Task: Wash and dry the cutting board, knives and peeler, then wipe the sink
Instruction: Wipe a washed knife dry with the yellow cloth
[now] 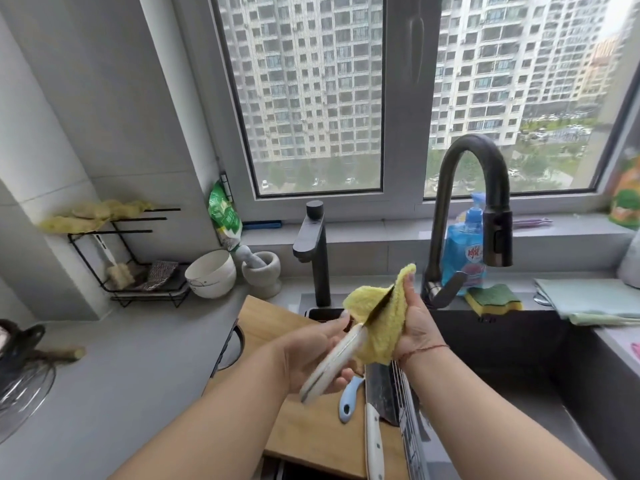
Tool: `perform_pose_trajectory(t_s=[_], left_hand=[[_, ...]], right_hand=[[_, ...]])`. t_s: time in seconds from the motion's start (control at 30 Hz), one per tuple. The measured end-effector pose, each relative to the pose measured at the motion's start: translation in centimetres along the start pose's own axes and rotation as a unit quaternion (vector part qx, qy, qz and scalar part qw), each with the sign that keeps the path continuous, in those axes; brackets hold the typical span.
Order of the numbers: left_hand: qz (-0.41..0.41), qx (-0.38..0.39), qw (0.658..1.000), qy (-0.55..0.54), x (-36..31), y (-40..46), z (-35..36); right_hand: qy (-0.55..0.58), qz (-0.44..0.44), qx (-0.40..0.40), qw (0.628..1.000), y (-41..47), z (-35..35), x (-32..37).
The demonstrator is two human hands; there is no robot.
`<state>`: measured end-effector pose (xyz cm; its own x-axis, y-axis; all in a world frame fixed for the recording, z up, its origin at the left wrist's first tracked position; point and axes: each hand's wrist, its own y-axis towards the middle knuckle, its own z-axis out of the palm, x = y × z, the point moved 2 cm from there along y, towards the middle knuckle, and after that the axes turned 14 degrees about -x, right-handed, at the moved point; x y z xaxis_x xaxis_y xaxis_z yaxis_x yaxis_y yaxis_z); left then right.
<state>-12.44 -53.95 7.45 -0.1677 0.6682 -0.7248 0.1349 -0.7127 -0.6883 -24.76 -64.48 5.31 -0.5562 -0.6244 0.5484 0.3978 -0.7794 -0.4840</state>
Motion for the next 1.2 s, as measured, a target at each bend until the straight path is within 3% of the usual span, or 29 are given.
perform_pose_trajectory(t_s=[0.07, 0.2, 0.3, 0.47, 0.63, 0.8, 1.0, 1.2], left_hand=[[0.03, -0.001, 0.998, 0.054, 0.2, -0.2, -0.4], [0.162, -0.136, 0.967, 0.139, 0.1, 0.8, -0.3], [0.202, -0.197, 0.954, 0.103, -0.2, 1.9, 0.4], [0.179, -0.251, 0.95, 0.043, 0.3, 3.2, -0.1], [0.227, -0.321, 0.915, 0.085, -0.3, 4.5, 0.4], [0.278, -0.301, 0.908, 0.082, 0.2, 4.1, 0.8], [0.242, -0.234, 0.941, 0.027, 0.7, 3.3, 1.0], [0.189, -0.187, 0.961, 0.079, 1.0, 3.0, -0.2]], right_hand=[[0.026, -0.047, -0.08, 0.995, 2.1, -0.7, 0.5], [0.012, -0.113, -0.176, 0.978, 3.4, -1.1, 0.8], [-0.047, -0.118, -0.162, 0.979, 3.4, -0.5, -1.4], [-0.156, -0.128, -0.148, 0.968, 0.5, 1.2, -4.1], [-0.268, -0.133, -0.156, 0.941, 0.6, 1.4, -8.0], [-0.278, -0.157, -0.157, 0.935, 0.6, 1.2, -6.6], [-0.252, -0.171, -0.162, 0.939, 2.2, 1.0, -2.4], [-0.168, -0.184, -0.232, 0.94, 3.7, 0.1, 0.6]])
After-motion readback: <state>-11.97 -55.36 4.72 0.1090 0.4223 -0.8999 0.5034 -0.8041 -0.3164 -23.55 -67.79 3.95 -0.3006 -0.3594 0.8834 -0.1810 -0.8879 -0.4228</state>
